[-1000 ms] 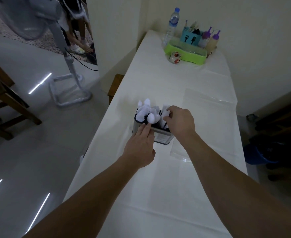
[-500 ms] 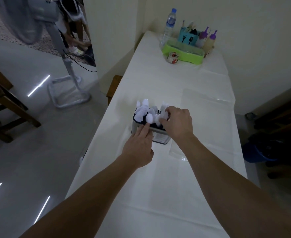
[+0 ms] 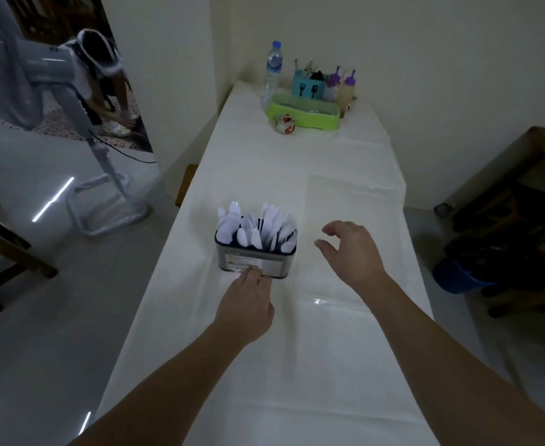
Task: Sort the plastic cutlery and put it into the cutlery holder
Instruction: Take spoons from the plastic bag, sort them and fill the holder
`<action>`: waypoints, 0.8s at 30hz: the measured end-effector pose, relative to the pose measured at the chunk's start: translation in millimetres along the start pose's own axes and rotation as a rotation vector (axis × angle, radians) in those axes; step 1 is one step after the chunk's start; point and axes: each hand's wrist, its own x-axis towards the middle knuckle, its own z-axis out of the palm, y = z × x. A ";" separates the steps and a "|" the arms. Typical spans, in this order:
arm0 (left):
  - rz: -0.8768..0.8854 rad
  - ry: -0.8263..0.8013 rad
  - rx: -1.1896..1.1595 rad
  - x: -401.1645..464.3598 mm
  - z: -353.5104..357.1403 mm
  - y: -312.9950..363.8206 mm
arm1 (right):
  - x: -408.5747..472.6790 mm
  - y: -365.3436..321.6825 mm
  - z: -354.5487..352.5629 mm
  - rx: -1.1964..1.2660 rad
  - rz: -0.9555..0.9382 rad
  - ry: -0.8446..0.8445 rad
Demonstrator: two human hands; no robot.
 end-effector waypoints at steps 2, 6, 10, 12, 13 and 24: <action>0.031 -0.028 0.011 0.9 5.5 7.5 | -12.6 23.2 -6.3 -0.019 0.041 -0.015; 0.065 -0.127 0.060 9.7 16.6 23.0 | -39.2 71.7 -13.9 -0.069 0.137 -0.093; 0.090 -0.216 0.120 21.0 28.2 36.2 | -64.7 115.4 -13.2 -0.095 0.219 -0.171; 0.089 -0.238 0.134 27.7 36.1 42.4 | -74.3 135.0 -11.9 -0.107 0.252 -0.201; 0.087 -0.244 0.136 31.4 39.5 45.4 | -78.4 143.8 -11.1 -0.117 0.264 -0.215; 0.039 -0.324 0.313 80.1 75.3 55.2 | -95.1 235.4 2.3 -0.221 0.302 -0.369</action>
